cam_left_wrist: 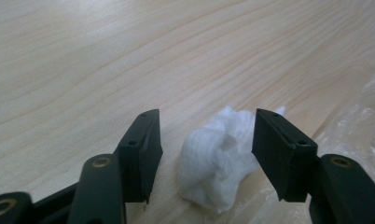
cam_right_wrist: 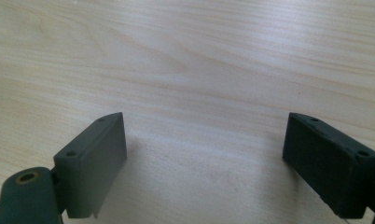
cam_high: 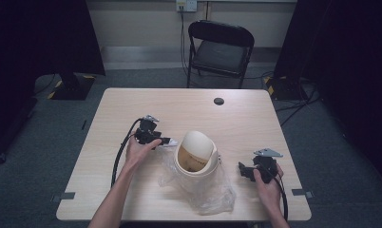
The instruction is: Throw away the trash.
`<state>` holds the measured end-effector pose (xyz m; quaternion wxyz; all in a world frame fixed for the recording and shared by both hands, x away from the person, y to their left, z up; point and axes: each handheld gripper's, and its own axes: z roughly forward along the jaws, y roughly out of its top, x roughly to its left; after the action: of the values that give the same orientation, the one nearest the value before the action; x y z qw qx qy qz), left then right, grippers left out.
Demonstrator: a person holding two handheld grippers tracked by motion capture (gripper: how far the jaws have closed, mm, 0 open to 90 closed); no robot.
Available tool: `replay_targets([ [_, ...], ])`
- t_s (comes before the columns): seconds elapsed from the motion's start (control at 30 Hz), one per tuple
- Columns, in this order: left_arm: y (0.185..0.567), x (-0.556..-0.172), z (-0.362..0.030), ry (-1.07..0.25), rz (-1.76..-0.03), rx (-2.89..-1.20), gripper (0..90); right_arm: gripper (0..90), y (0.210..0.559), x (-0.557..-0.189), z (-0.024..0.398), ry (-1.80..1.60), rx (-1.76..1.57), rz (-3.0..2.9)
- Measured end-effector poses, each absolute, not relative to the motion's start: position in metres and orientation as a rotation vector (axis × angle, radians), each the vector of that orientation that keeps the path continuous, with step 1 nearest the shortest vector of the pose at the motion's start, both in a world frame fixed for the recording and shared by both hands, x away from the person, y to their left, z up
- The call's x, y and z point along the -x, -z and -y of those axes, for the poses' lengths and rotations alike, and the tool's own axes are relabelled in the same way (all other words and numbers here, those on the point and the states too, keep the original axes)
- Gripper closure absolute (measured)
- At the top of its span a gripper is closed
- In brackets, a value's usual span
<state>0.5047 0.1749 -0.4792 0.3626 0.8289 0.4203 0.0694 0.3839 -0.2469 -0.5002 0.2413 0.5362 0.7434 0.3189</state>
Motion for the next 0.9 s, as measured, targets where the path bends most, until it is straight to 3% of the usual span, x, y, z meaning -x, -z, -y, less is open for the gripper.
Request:
replay_targets([
  [0.4,0.481,-0.508,-0.175,-0.235,-1.089,-2.183,74.0,12.5,0.500,-0.384,0.247,-0.872,-1.466,-2.033],
  [0.9,0.468,-0.505,-0.200,-0.217,-1.131,-2.051,77.4,12.5,0.500,-0.384,0.247,-0.872,-1.467,-2.033],
])
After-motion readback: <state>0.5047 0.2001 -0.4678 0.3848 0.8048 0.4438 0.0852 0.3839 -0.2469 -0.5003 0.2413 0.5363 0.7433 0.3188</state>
